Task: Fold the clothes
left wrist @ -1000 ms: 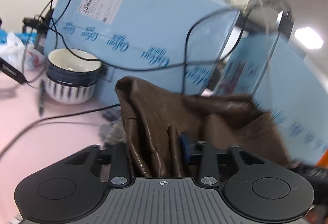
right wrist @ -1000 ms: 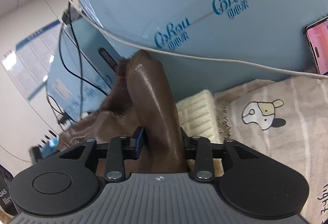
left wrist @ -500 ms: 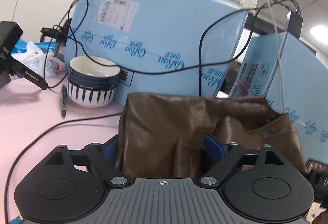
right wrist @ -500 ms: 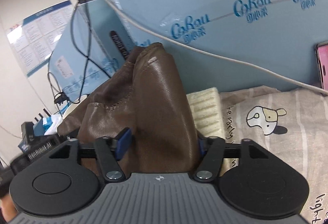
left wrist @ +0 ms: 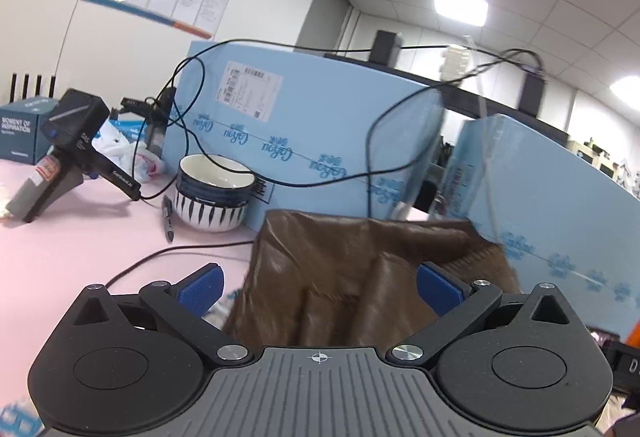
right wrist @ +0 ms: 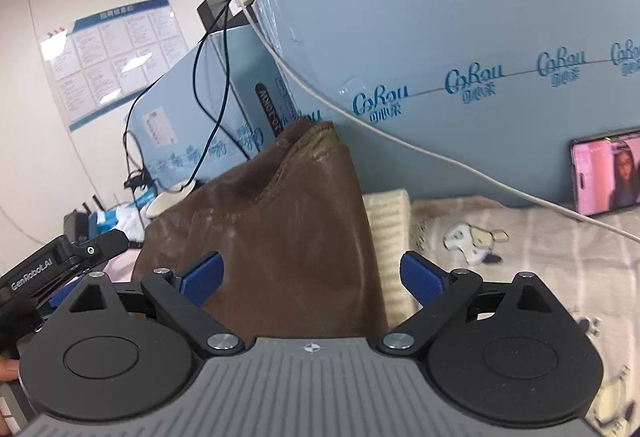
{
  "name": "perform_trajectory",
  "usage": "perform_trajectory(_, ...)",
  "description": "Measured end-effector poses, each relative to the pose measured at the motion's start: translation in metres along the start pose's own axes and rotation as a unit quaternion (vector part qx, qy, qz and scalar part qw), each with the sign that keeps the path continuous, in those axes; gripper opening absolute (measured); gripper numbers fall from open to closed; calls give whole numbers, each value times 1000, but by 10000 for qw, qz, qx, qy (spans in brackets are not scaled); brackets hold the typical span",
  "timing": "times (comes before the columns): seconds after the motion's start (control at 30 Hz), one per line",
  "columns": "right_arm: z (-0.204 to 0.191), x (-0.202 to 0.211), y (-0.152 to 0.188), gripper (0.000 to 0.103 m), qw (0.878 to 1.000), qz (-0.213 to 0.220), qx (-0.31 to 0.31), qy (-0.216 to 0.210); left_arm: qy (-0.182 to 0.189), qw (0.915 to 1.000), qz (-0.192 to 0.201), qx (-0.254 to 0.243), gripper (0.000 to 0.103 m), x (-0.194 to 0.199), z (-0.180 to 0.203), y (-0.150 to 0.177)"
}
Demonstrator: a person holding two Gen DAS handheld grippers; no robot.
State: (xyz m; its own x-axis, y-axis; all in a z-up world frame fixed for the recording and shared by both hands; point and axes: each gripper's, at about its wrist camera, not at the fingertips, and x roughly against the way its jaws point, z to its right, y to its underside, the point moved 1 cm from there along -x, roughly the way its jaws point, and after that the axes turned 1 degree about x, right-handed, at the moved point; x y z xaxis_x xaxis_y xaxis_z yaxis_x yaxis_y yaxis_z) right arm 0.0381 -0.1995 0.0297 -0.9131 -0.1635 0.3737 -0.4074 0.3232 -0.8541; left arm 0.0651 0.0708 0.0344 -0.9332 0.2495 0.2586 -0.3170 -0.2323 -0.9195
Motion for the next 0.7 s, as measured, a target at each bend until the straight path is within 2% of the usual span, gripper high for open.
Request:
perform_trajectory(0.13,5,30,6,98,9997,-192,114,-69,-56,9997,75,-221,103,23,20,15)
perform_trajectory(0.27,12,58,15,101,9993,-209,256,-179,-135,9993,186,-297,103,42,41,32)
perform_trajectory(0.43,14,77,35,102,9953,97,959,-72,-212,9987,308,-343,103,61,58,53)
perform_trajectory(0.6,22,81,45,102,9926,523,1091,110,-615,9952,489,-577,103,68,73,65)
perform_trajectory(0.7,26,78,45,103,9901,775,1147,226,-694,9929,609,-747,103,68,80,68)
